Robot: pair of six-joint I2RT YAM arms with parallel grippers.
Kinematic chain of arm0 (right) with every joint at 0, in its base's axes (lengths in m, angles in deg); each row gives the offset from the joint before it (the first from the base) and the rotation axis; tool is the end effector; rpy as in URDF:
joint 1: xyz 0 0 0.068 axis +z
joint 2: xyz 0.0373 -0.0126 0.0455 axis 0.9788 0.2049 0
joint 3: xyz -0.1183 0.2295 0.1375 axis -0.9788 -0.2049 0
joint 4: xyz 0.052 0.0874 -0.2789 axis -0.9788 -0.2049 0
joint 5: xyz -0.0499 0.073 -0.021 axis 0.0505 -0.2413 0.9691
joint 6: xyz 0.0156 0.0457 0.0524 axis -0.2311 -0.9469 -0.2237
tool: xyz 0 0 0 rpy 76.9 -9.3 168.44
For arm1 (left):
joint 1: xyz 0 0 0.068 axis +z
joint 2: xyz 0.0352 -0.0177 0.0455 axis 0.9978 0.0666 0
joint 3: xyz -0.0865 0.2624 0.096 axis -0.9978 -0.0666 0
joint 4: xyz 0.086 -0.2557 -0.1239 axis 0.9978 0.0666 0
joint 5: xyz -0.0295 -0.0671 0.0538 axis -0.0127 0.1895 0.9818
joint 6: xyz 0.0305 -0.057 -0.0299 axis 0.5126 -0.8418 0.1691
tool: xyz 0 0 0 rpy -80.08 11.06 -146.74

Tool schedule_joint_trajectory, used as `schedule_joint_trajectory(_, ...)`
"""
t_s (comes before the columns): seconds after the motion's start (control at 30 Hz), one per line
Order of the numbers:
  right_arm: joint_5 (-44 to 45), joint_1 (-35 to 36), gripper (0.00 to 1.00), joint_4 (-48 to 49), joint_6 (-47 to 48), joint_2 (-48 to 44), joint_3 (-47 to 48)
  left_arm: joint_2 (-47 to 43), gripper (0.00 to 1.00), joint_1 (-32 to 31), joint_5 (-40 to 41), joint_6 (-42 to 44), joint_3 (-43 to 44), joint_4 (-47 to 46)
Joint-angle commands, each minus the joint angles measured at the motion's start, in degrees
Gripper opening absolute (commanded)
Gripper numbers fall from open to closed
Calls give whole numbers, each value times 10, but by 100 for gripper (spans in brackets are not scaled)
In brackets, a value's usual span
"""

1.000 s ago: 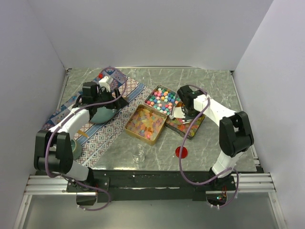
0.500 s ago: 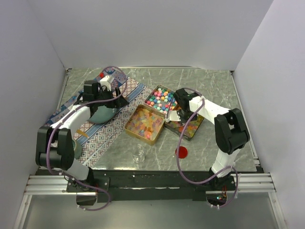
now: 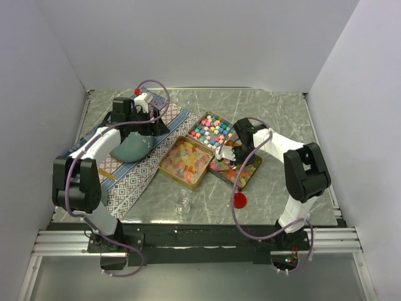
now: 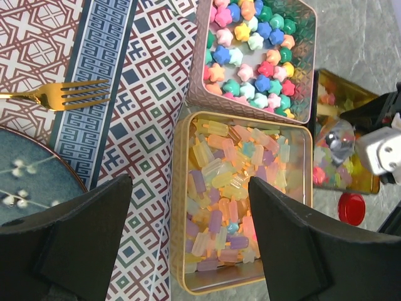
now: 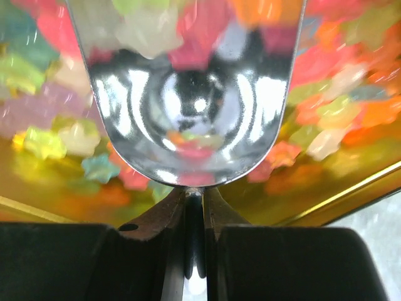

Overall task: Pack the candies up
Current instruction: Scoop the fake candies from the storage box.

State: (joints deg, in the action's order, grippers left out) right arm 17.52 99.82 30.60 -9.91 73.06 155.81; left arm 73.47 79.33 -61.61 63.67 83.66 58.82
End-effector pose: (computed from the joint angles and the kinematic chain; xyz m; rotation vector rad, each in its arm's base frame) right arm 0.3383 0.1424 0.1517 -2.2348 1.9130 0.0592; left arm 0.4044 -0.0821 0.2468 0.2727 2.2002 -0.8319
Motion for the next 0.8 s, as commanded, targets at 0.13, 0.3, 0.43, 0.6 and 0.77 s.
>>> schedule_joint_trajectory(0.13, -151, 1, 0, 123, 28, -66, -90, 24, 81, -2, 2, 36, 55, 32)
schedule_joint_trajectory(0.3, -183, -22, 0, 142, 5, -104, -117, 39, 81, -5, 2, 29, 77, 26)
schedule_joint_trajectory(0.43, -211, -60, 0, 148, 8, -143, -150, 52, 81, -12, -2, 34, 90, 28)
schedule_joint_trajectory(0.6, -253, -93, 0, 136, 8, -164, -159, 64, 81, -21, -8, 44, 110, 45)
schedule_joint_trajectory(0.77, -298, -111, 0, 137, -36, -179, -131, 68, 81, -22, -9, 70, 129, 72)
